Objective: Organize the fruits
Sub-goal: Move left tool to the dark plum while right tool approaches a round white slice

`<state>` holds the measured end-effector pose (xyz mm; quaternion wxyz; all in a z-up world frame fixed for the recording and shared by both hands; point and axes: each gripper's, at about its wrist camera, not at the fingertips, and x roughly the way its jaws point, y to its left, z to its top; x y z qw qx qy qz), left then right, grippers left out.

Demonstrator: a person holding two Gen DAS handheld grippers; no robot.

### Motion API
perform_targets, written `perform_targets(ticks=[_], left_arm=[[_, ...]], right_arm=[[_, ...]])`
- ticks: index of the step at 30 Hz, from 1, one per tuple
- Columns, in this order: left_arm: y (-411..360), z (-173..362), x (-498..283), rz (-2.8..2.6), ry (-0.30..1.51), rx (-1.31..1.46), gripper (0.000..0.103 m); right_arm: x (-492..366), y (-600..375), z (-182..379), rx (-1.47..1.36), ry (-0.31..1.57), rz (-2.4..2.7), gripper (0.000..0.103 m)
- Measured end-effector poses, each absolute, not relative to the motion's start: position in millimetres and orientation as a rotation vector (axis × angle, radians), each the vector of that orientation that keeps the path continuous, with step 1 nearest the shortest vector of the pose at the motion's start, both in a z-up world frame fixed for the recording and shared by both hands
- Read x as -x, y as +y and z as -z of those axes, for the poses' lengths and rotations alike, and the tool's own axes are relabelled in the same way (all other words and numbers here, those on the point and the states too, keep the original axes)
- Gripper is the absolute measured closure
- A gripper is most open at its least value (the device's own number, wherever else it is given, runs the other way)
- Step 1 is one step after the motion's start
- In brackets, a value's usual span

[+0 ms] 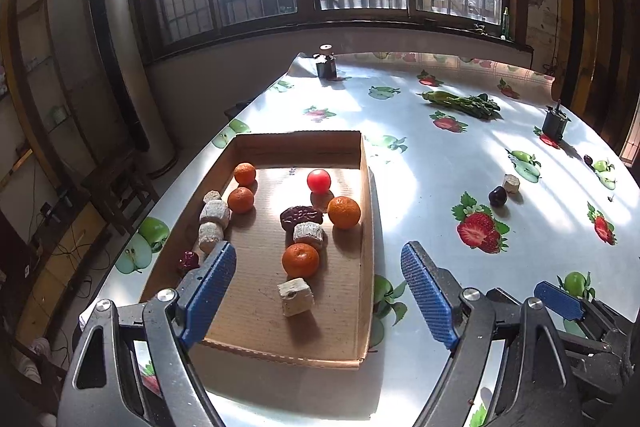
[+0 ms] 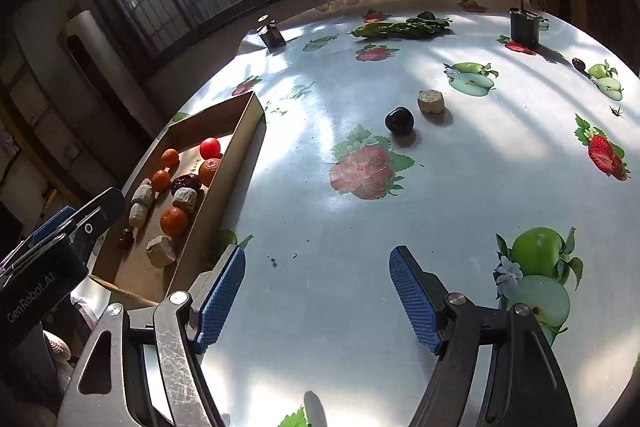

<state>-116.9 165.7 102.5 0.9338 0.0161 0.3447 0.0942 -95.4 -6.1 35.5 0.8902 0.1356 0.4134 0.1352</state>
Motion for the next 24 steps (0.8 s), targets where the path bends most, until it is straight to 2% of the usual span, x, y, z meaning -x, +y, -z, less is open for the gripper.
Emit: perform_targets(ticks=[11, 21, 24], left_arm=[[181.6, -100.1, 119.5, -0.187, 0.720, 0.014, 0.019], [172.8, -102.0, 99.7, -0.084, 0.756, 0.044, 0.019], [153.9, -103.3, 88.3, -0.001, 0.773, 0.040, 0.019]], right_arm=[[95.9, -13.6, -38.3, -0.278, 0.873, -0.290, 0.024], [76.1, -121.8, -113.9, -0.194, 0.849, -0.130, 0.024], [52.6, -141.0, -135.5, -0.225, 0.861, -0.131, 0.016]])
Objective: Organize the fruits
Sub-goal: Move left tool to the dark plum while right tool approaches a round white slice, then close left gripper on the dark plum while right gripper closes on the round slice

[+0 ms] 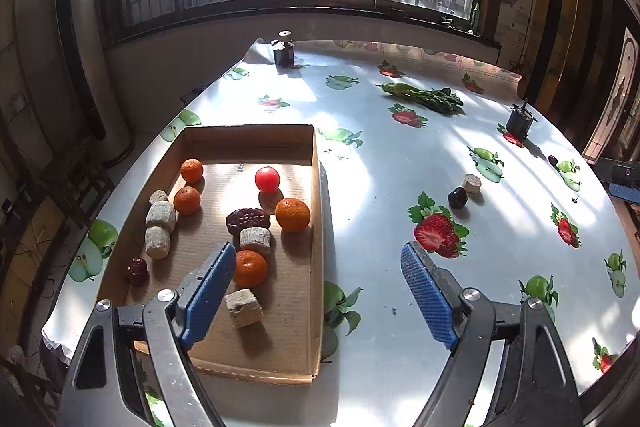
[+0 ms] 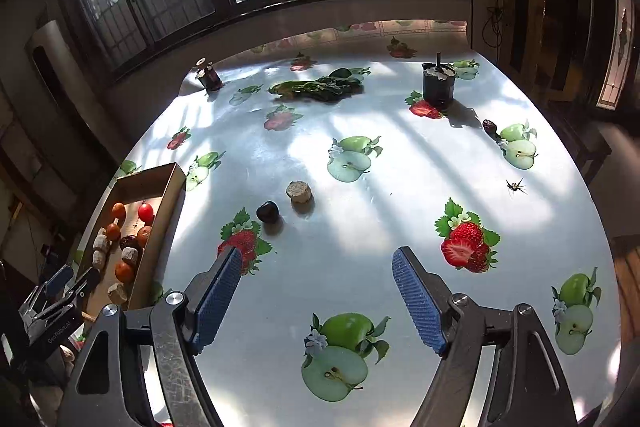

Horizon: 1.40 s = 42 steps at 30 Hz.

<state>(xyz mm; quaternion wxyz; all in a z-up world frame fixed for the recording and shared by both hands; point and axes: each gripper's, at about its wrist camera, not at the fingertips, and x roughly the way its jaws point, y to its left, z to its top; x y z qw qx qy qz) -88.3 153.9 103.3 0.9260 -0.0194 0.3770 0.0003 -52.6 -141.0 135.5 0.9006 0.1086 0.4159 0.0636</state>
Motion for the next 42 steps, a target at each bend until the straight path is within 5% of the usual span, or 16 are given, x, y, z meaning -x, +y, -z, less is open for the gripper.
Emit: perform_targets(ticks=[5, 7, 9, 18, 20, 30, 34, 38, 42], left_arm=[[124.1, -102.8, 65.0, 0.081, 0.802, 0.016, 0.019], [116.5, -99.5, 59.5, 0.085, 0.813, 0.005, 0.019], [112.1, -95.3, 54.6, 0.098, 0.832, 0.011, 0.019], [102.3, -77.6, 27.3, 0.086, 0.892, -0.057, 0.019], [96.0, -75.1, 19.5, 0.107, 0.902, -0.059, 0.019], [43.1, -39.4, -46.3, 0.211, 0.967, -0.079, 0.019], [23.0, -24.9, -64.7, 0.218, 0.967, -0.094, 0.034], [10.2, -14.2, -69.9, 0.241, 0.983, -0.084, 0.036], [-2.8, -15.3, -61.3, 0.320, 0.986, -0.086, 0.079]], right_arm=[[-10.1, -131.5, -120.5, -0.236, 0.928, -0.216, 0.017], [-36.4, -122.3, -96.9, -0.248, 0.986, -0.220, 0.043], [-62.0, -112.5, -68.9, -0.280, 1.051, -0.224, 0.053], [-107.7, -82.2, -15.8, -0.233, 1.079, -0.164, 0.057], [-108.3, -83.3, -13.8, -0.203, 1.074, -0.141, 0.071], [-75.0, -127.8, -15.7, -0.152, 1.081, -0.073, 0.071], [-52.0, -146.8, -15.9, -0.146, 1.085, -0.073, 0.071], [-40.5, -154.7, -14.5, -0.152, 1.074, -0.080, 0.071], [-38.2, -154.3, -13.3, -0.146, 1.055, -0.079, 0.070]])
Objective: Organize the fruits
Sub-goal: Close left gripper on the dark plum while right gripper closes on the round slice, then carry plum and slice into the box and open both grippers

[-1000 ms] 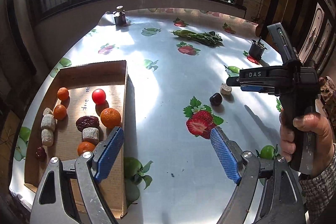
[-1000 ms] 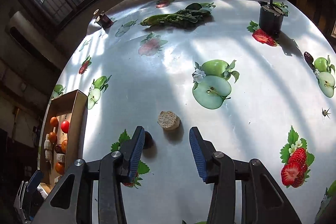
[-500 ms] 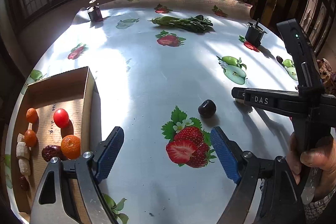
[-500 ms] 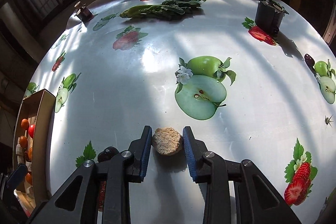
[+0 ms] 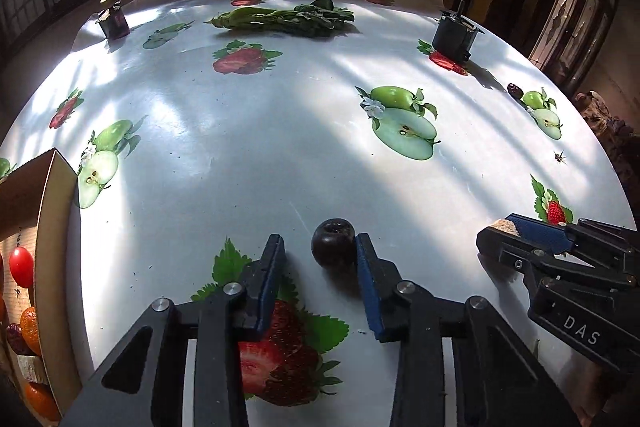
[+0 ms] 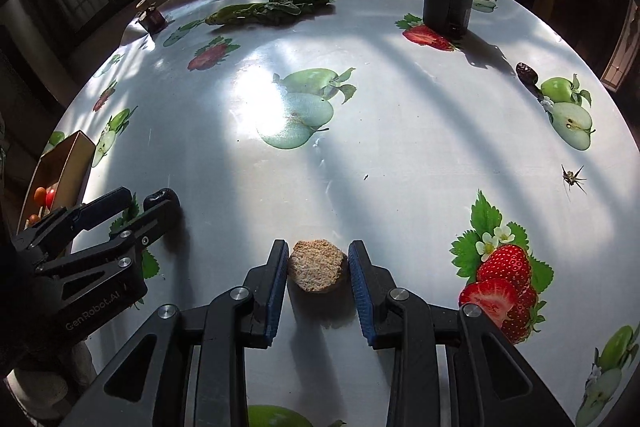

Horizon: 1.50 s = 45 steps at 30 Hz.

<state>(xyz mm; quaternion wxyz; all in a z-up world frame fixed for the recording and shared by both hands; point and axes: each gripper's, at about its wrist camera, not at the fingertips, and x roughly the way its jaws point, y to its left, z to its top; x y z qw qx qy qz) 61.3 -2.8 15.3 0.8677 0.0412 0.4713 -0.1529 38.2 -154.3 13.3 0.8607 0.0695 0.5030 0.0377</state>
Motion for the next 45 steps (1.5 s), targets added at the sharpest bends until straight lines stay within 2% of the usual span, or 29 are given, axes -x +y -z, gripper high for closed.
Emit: perform_targets(ticks=[1, 9, 16, 23, 32, 45], left_arm=[[-6.6, -17.6, -57.7, 0.321, 0.980, -0.105, 0.084], [16.5, -41.7, -26.6, 0.323, 0.918, -0.075, 0.084], [98.9, -75.2, 16.3, 0.279, 0.867, 0.089, 0.084], [214.2, -94.9, 60.2, 0.091, 0.823, 0.190, 0.084], [314.2, -54.0, 80.2, -0.157, 0.894, 0.227, 0.084], [343.1, -32.8, 90.3, -0.176, 0.893, 0.320, 0.082]], right_arm=[[-37.5, -153.7, -13.4, -0.140, 1.051, -0.078, 0.071], [-19.3, -155.6, -27.0, -0.176, 1.026, -0.083, 0.071], [5.6, -130.9, -55.2, -0.176, 0.986, -0.146, 0.071], [25.4, -45.8, -80.1, -0.184, 0.960, -0.382, 0.071], [51.9, 103.5, -63.4, -0.131, 1.034, -0.735, 0.070], [60.7, 178.5, -23.2, -0.022, 1.135, -0.807, 0.070]])
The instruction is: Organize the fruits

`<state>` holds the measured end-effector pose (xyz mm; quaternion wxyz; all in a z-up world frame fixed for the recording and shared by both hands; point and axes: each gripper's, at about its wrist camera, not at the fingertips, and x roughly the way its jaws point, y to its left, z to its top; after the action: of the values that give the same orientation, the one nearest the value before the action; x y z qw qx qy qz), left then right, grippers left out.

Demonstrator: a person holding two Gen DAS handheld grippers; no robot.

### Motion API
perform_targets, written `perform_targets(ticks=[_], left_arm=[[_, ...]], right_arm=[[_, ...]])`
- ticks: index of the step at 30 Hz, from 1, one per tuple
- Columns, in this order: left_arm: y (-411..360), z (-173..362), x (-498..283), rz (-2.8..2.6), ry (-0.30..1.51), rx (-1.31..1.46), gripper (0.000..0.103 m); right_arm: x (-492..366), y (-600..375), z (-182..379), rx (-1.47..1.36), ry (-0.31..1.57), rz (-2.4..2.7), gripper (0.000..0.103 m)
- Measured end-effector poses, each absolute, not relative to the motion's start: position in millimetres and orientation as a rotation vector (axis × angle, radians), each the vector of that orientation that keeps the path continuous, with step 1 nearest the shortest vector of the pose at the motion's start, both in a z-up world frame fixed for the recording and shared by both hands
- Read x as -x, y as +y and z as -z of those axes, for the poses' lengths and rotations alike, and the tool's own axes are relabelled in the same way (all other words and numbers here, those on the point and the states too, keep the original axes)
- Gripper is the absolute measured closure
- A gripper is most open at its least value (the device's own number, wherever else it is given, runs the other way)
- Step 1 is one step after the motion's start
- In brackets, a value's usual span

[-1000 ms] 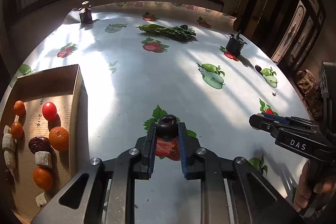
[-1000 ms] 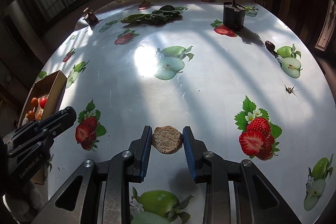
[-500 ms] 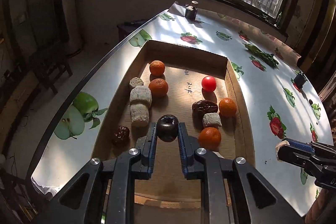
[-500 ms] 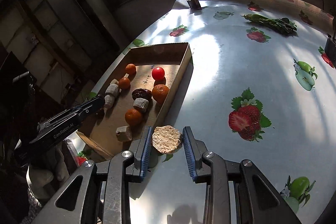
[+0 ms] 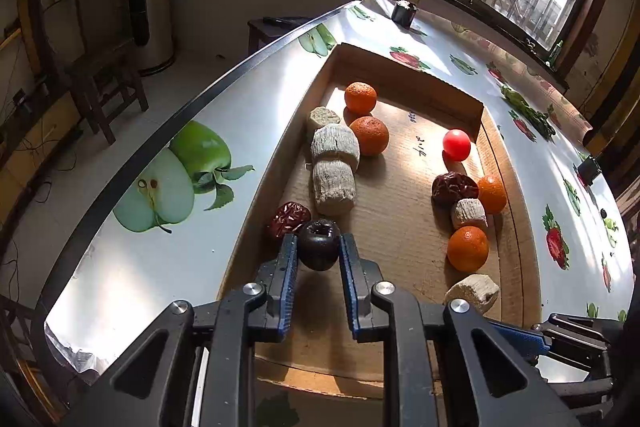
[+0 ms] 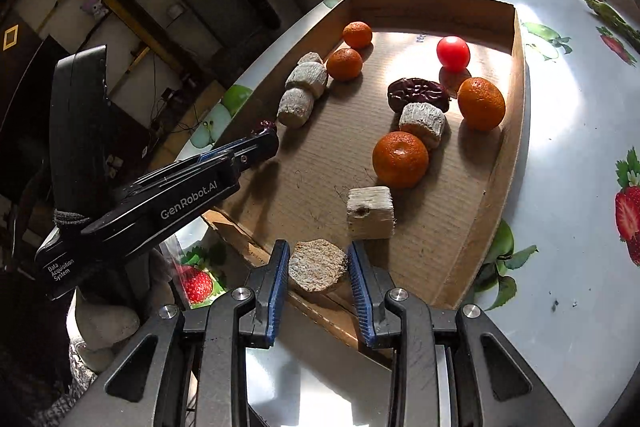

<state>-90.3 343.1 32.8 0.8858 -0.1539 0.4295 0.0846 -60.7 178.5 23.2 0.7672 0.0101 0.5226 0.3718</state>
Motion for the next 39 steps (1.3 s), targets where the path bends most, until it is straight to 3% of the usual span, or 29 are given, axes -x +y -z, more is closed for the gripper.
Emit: perform_targets(ticks=[3, 6, 7, 11, 15, 18, 23, 39], left_arm=[[344.4, -41.4, 98.9, -0.189, 0.866, 0.336, 0.069], [341.7, -58.3, 112.7, -0.208, 0.808, 0.314, 0.054], [340.3, -64.5, 117.9, -0.215, 0.788, 0.305, 0.050], [326.1, -91.0, 142.7, -0.316, 0.677, 0.213, 0.033], [297.4, -116.0, 173.4, -0.540, 0.497, 0.072, 0.001], [280.4, -124.7, 185.8, -0.587, 0.438, 0.048, 0.000], [264.4, -117.4, 180.3, -0.512, 0.517, 0.064, 0.000], [236.6, -93.8, 170.4, -0.448, 0.627, 0.070, 0.000]], right_arm=[[60.5, 183.3, -22.3, 0.010, 1.099, -0.770, 0.066], [64.3, 179.4, -28.6, -0.024, 1.063, -0.790, 0.041], [65.7, 175.4, -32.0, -0.045, 1.047, -0.792, 0.038], [75.2, 146.5, -49.6, -0.131, 0.979, -0.772, 0.039], [95.0, 107.6, -68.1, -0.171, 0.849, -0.658, 0.038], [109.6, 83.7, -77.8, -0.150, 0.758, -0.539, 0.033], [126.1, 60.3, -86.1, -0.084, 0.679, -0.416, 0.027], [131.4, 57.4, -68.0, -0.032, 0.698, -0.395, 0.021]])
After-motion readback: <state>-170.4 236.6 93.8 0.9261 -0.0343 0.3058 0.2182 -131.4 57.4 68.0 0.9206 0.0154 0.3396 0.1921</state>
